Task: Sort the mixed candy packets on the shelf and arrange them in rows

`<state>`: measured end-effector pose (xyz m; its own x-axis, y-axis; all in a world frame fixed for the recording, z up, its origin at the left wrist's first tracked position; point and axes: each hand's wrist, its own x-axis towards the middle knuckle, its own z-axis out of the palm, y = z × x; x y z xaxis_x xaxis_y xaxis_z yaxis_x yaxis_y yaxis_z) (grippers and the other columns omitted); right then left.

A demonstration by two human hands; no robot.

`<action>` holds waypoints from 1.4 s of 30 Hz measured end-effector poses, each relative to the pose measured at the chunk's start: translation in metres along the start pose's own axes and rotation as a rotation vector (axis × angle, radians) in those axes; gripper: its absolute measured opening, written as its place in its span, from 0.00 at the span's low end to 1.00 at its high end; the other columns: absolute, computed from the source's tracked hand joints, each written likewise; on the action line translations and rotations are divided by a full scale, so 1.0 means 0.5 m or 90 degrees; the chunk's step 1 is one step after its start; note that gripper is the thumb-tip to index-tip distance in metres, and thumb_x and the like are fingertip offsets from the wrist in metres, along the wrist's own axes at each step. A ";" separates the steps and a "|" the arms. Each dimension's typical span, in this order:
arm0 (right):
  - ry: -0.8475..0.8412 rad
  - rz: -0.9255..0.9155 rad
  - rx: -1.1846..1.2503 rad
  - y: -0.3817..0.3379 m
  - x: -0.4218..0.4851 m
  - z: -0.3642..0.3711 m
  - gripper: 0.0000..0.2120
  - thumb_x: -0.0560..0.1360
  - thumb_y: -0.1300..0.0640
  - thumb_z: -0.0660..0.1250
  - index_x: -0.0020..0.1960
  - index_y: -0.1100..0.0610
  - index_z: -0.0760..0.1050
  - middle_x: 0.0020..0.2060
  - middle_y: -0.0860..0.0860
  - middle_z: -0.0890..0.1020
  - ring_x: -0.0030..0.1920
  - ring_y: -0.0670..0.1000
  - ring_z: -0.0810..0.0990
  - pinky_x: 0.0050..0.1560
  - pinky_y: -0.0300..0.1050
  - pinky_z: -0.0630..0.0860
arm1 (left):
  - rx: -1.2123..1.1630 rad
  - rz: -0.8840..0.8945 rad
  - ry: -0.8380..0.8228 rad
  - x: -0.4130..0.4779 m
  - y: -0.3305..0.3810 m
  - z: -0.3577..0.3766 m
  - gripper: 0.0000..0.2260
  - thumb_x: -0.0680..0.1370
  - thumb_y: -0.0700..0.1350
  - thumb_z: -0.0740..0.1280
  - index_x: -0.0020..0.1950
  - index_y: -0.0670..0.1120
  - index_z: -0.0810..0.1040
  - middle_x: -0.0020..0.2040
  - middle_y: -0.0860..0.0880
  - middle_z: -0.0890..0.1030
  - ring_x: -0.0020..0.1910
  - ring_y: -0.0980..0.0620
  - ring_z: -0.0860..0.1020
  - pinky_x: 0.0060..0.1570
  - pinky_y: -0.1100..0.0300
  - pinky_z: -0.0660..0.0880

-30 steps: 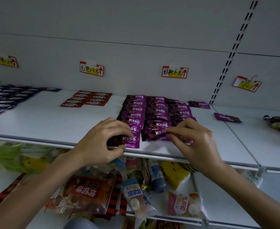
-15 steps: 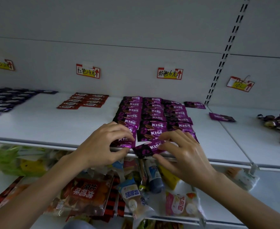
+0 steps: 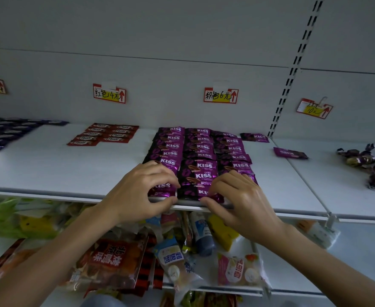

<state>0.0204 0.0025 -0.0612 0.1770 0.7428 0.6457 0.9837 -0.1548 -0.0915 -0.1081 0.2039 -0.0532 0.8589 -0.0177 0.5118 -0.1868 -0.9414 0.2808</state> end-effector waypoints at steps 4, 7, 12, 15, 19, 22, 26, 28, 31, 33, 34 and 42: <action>0.034 0.062 0.064 0.024 0.008 -0.033 0.14 0.76 0.50 0.60 0.45 0.57 0.79 0.41 0.49 0.80 0.43 0.46 0.78 0.41 0.41 0.77 | -0.023 -0.001 0.009 0.022 0.011 -0.009 0.15 0.71 0.58 0.63 0.52 0.52 0.80 0.51 0.60 0.77 0.54 0.63 0.71 0.54 0.69 0.67; 0.046 0.148 0.031 0.094 0.014 -0.072 0.08 0.75 0.57 0.64 0.48 0.59 0.80 0.43 0.51 0.81 0.44 0.46 0.76 0.43 0.39 0.75 | -0.029 0.014 0.006 0.084 0.029 -0.006 0.17 0.72 0.58 0.61 0.53 0.51 0.80 0.51 0.60 0.77 0.53 0.63 0.71 0.54 0.69 0.65; -0.055 0.371 -0.050 0.250 0.001 -0.118 0.14 0.75 0.64 0.64 0.60 0.60 0.76 0.56 0.55 0.79 0.55 0.55 0.78 0.56 0.44 0.71 | -0.080 0.004 -0.076 0.231 0.072 0.056 0.12 0.76 0.52 0.66 0.57 0.52 0.78 0.55 0.59 0.75 0.56 0.63 0.70 0.59 0.65 0.65; -0.128 0.429 -0.076 0.310 -0.006 -0.142 0.19 0.76 0.64 0.62 0.66 0.58 0.71 0.64 0.55 0.75 0.62 0.55 0.73 0.61 0.40 0.65 | -0.066 0.015 -0.144 0.317 0.098 0.110 0.12 0.77 0.49 0.65 0.60 0.51 0.76 0.60 0.55 0.75 0.58 0.59 0.70 0.62 0.59 0.66; -0.205 0.472 -0.079 0.361 -0.010 -0.157 0.24 0.76 0.61 0.61 0.72 0.55 0.64 0.68 0.54 0.71 0.67 0.55 0.69 0.65 0.43 0.63 | 0.027 0.027 -0.225 0.427 0.099 0.179 0.14 0.78 0.49 0.63 0.64 0.50 0.73 0.65 0.51 0.71 0.63 0.53 0.69 0.62 0.57 0.65; -0.222 0.490 -0.057 0.391 -0.018 -0.159 0.25 0.76 0.58 0.61 0.72 0.51 0.63 0.66 0.53 0.73 0.65 0.56 0.70 0.64 0.45 0.65 | 0.047 -0.003 -0.234 0.488 0.082 0.217 0.16 0.79 0.47 0.62 0.67 0.47 0.70 0.66 0.48 0.72 0.62 0.51 0.70 0.58 0.60 0.65; -0.187 0.453 -0.032 0.406 -0.024 -0.161 0.22 0.77 0.53 0.63 0.70 0.51 0.66 0.60 0.49 0.77 0.61 0.50 0.70 0.57 0.41 0.65 | 0.062 -0.029 -0.265 0.530 0.059 0.251 0.17 0.80 0.47 0.60 0.69 0.45 0.68 0.68 0.47 0.71 0.64 0.50 0.69 0.57 0.62 0.64; -0.180 0.441 -0.029 0.410 -0.024 -0.161 0.21 0.76 0.52 0.64 0.68 0.51 0.67 0.58 0.47 0.78 0.60 0.49 0.70 0.54 0.39 0.64 | 0.075 -0.033 -0.291 0.539 0.050 0.266 0.18 0.81 0.46 0.59 0.70 0.46 0.67 0.69 0.47 0.69 0.67 0.50 0.67 0.62 0.60 0.63; -0.168 0.443 -0.019 0.414 -0.024 -0.162 0.20 0.75 0.52 0.65 0.67 0.50 0.68 0.57 0.47 0.78 0.57 0.48 0.71 0.52 0.39 0.65 | 0.103 -0.023 -0.296 0.542 0.043 0.278 0.19 0.81 0.46 0.58 0.72 0.47 0.66 0.71 0.49 0.67 0.69 0.52 0.65 0.65 0.60 0.61; -0.164 0.442 -0.006 0.416 -0.022 -0.160 0.20 0.75 0.52 0.66 0.66 0.51 0.69 0.56 0.47 0.78 0.56 0.48 0.73 0.54 0.41 0.68 | 0.109 -0.022 -0.293 0.544 0.041 0.277 0.19 0.80 0.47 0.58 0.71 0.48 0.67 0.71 0.50 0.67 0.69 0.52 0.64 0.65 0.60 0.60; -0.164 0.438 -0.004 0.418 -0.021 -0.159 0.20 0.75 0.53 0.66 0.66 0.52 0.70 0.56 0.48 0.78 0.57 0.49 0.73 0.56 0.42 0.69 | 0.109 -0.023 -0.294 0.544 0.041 0.276 0.19 0.80 0.47 0.58 0.71 0.48 0.67 0.71 0.51 0.67 0.69 0.52 0.64 0.65 0.59 0.61; -0.141 0.427 0.000 0.420 -0.022 -0.152 0.20 0.73 0.54 0.69 0.63 0.54 0.74 0.54 0.50 0.78 0.55 0.50 0.75 0.54 0.42 0.70 | 0.215 -0.030 -0.319 0.558 0.061 0.289 0.23 0.80 0.56 0.53 0.74 0.53 0.60 0.68 0.49 0.65 0.67 0.49 0.63 0.62 0.50 0.66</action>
<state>0.2228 -0.0878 -0.0298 0.7471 0.6022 0.2814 0.6606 -0.6253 -0.4156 0.1948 0.1214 -0.0191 0.9979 -0.0534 0.0367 -0.0526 -0.9984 -0.0208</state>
